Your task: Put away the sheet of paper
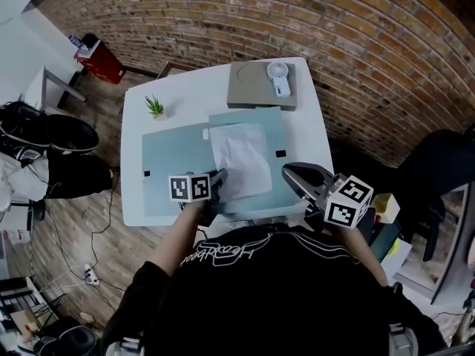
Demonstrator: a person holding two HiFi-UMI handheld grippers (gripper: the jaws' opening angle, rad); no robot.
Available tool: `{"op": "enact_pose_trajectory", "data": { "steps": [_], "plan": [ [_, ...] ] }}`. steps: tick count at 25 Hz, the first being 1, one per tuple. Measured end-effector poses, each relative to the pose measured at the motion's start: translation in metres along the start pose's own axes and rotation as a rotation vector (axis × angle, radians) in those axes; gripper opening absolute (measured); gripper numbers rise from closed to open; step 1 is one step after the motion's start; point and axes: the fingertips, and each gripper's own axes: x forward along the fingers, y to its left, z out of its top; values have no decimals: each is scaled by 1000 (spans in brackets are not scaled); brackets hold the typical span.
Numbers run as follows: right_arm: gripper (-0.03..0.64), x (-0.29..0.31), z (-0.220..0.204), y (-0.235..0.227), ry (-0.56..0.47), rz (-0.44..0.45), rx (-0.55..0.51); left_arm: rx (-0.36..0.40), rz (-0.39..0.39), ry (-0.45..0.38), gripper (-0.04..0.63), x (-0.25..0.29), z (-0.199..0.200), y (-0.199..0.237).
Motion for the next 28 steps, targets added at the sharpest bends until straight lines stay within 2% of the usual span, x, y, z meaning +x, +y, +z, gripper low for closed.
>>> {"op": "enact_pose_trajectory", "data": {
  "steps": [8,12,13,15,16,20,23,25,28],
  "plan": [
    [5,-17,9,-13,5,-5,-13,22,30,60,34,20,-6,-3],
    [5,-16,15,-13,5,1,-27,45,93,50,38,18,-2,3],
    [5,-15,17,-14,5,3,-31,47,106,39,54,17,0,5],
    [5,-15,19,-16,4,4,-38,44,120,24,177,17,2,7],
    [5,-15,20,-17,4,4,-41,40,128,15,210,17,3,10],
    [5,-10,28,-10,-5,25,-68,18,157,-51,275,1,13,20],
    [5,-6,35,-3,-14,50,-95,49,91,-99,276,-17,25,1],
    [5,-3,37,-1,-12,58,-106,105,26,-146,266,-32,37,-24],
    [5,7,38,6,-7,83,-120,205,-45,-241,207,-63,58,-64]
  ]
}}
